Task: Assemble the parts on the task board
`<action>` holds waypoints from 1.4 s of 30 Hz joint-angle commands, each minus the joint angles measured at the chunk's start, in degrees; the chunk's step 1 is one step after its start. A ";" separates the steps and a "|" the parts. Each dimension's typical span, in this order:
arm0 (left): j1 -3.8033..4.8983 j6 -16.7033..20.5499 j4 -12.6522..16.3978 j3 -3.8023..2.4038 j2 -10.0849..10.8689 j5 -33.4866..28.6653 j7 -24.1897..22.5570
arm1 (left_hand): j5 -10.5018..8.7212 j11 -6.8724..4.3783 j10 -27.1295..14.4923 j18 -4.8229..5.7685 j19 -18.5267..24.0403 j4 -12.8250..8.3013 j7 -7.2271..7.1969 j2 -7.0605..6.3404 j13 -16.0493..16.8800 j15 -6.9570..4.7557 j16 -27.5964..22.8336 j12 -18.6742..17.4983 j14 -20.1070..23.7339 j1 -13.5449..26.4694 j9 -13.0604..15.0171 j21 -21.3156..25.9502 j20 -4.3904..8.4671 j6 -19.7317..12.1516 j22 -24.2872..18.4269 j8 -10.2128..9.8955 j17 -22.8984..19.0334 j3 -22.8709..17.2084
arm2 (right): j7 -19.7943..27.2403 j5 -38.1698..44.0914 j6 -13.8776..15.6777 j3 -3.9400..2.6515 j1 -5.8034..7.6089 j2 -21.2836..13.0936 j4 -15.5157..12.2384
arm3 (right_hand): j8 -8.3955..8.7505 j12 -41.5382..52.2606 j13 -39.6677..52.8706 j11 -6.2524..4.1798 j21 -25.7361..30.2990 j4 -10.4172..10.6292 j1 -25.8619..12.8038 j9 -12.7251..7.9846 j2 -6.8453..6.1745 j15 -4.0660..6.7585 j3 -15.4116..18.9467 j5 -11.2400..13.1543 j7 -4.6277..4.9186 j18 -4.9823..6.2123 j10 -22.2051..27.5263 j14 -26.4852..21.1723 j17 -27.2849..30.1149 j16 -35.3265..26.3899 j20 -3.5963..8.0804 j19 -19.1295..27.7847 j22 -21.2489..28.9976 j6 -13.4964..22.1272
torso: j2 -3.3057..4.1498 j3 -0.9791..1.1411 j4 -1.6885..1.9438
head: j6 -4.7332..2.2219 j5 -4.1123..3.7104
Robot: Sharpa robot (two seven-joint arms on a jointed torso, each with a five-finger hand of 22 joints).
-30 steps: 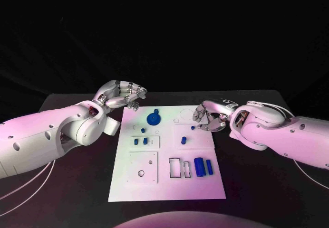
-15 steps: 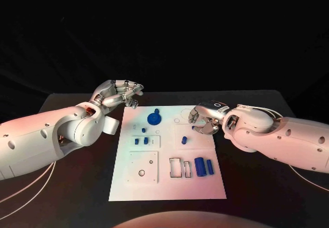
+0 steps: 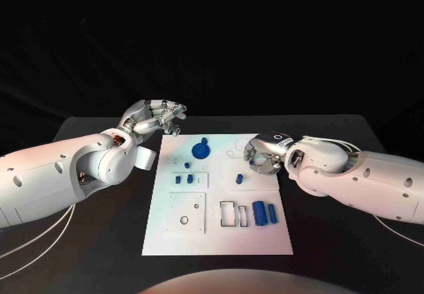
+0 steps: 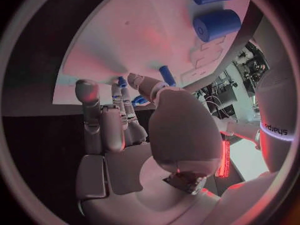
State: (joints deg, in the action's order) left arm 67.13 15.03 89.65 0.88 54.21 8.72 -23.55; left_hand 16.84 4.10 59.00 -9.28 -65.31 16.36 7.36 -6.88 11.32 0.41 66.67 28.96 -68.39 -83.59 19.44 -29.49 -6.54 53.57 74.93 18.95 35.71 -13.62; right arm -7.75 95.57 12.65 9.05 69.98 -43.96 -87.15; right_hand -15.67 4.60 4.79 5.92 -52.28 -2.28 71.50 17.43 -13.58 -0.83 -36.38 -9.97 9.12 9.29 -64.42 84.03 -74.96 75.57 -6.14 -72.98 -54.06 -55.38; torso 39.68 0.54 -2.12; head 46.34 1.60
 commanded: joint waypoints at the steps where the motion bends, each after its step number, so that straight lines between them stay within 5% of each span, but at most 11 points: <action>1: 0.01 -0.31 0.11 -0.03 0.01 -0.87 -0.61 | 0.36 0.00 0.27 -0.60 0.41 -0.02 0.17 -0.34 -0.08 -0.03 -0.25 -0.03 0.29 0.06 0.09 0.12 -0.10 0.21 0.49 0.21 -0.05 -0.28 | -1.11 2.25 -1.55 0.04 -0.21 0.15 0.14 | -0.05 0.37 0.14 -0.12 -0.88 -0.09 0.50 0.22 0.41 -0.16 -0.63 -0.35 0.01 -1.17 -0.63 3.76 -0.53 0.71 0.11 -0.59 -0.84 -0.69 | -0.01 0.07 -0.03 | 0.10 0.06; 29: 0.01 -0.98 -0.77 -0.02 0.12 -0.66 0.44 | 0.62 0.03 0.21 -0.63 0.56 -0.31 0.25 -0.46 -0.24 -0.04 -0.60 -0.27 0.56 -0.42 0.35 0.86 -0.05 -0.16 0.36 0.30 -0.37 -1.01 | -3.03 7.58 -0.96 0.05 -0.88 -0.09 -0.90 | -1.50 1.30 1.62 -1.21 -4.77 -1.03 1.67 2.35 0.68 0.65 -3.37 0.68 -0.98 -1.59 -4.09 3.72 -1.72 3.39 0.86 -0.72 -5.17 -2.83 | 0.01 0.07 0.00 | 0.50 -0.13; 42: 0.02 -1.16 -0.81 -0.02 -0.03 -0.50 0.76 | 0.61 0.07 0.14 -0.64 0.63 -0.27 0.29 -0.49 -0.26 -0.01 -0.66 -0.32 0.63 -0.38 0.37 1.05 -0.06 -0.23 0.32 0.29 -0.45 -1.04 | -3.34 7.79 1.57 0.04 -1.29 0.28 -1.41 | -3.47 1.81 3.34 -2.35 -7.85 -1.37 2.45 4.80 2.71 1.63 -4.45 0.89 -1.90 -1.99 -7.44 3.75 -2.04 4.57 1.47 -1.33 -8.50 -5.38 | -0.02 0.03 -0.02 | 0.42 -0.26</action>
State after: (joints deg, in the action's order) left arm 67.13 14.84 88.75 0.89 54.31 8.27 -22.80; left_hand 17.10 4.11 59.00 -9.27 -65.11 15.96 7.36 -7.11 11.11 0.43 66.21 28.96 -67.96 -83.83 19.74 -28.56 -6.75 53.56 74.92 18.94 35.30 -14.32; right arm -10.88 102.51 14.01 8.94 68.96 -43.84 -88.31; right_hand -18.84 6.31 7.91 4.71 -59.87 -4.06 74.01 22.13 -11.67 0.44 -40.89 -9.39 7.26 8.41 -70.33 84.03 -74.94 79.91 -4.91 -74.20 -62.51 -60.32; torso 39.67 0.59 -2.13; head 46.78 1.37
